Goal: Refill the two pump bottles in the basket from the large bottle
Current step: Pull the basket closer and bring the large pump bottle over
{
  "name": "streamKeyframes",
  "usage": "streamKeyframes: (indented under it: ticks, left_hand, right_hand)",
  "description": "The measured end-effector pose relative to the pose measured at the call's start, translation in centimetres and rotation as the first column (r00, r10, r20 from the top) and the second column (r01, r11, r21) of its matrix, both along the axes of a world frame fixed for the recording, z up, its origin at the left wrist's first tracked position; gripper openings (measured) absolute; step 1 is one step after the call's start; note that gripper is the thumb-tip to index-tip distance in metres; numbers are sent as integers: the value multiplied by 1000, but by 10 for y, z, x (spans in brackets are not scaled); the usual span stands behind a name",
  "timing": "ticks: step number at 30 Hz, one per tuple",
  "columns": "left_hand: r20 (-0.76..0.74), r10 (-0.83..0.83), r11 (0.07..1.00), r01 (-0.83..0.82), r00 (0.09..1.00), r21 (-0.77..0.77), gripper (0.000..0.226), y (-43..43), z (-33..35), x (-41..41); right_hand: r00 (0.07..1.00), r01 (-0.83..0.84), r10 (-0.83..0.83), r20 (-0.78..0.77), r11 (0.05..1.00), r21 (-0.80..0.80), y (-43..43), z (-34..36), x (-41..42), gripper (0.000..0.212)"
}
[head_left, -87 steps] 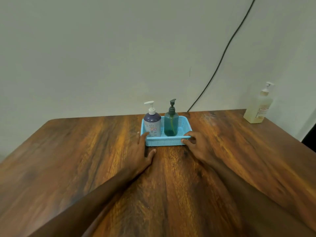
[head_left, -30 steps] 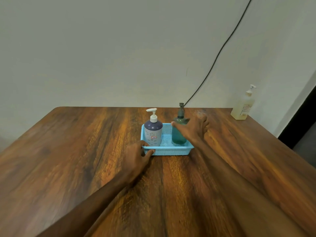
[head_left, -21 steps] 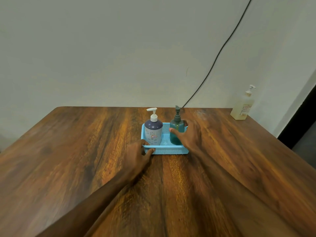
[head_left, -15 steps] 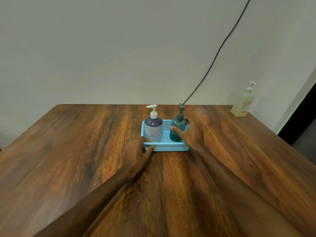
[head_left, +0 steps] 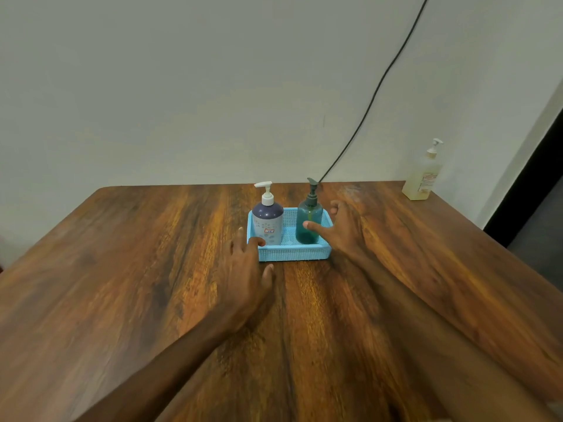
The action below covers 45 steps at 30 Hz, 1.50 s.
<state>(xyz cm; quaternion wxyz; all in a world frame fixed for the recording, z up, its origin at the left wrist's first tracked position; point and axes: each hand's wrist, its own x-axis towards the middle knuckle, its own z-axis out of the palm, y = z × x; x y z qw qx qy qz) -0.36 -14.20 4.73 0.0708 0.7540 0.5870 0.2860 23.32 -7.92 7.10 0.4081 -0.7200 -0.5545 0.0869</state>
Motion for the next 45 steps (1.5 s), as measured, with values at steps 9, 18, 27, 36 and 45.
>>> streamKeyframes:
  ticks: [9, 18, 27, 36, 45]
  left_hand:
    - [41, -15, 982, 23, 999, -190, 63, 16, -2, 6]
    - [-239, -65, 984, 23, 969, -175, 64, -42, 22, 49]
    - [-104, -520, 830, 473, 848, -295, 18, -17, 32, 188]
    - [-220, -635, 715, 455, 740, -531, 45, 65, 27, 294]
    - [-345, -604, 737, 338, 719, -585, 76, 139, 18, 359]
  right_hand:
    - [994, -94, 85, -74, 987, -132, -45, -15, 4, 63]
    - [983, 54, -50, -175, 998, 23, -74, -21, 36, 42]
    - [956, 220, -231, -179, 972, -80, -73, -22, 134, 28]
    - [897, 365, -398, -191, 913, -183, -26, -33, 230, 72]
    - [863, 407, -372, -342, 913, 33, 83, -29, 306, 71]
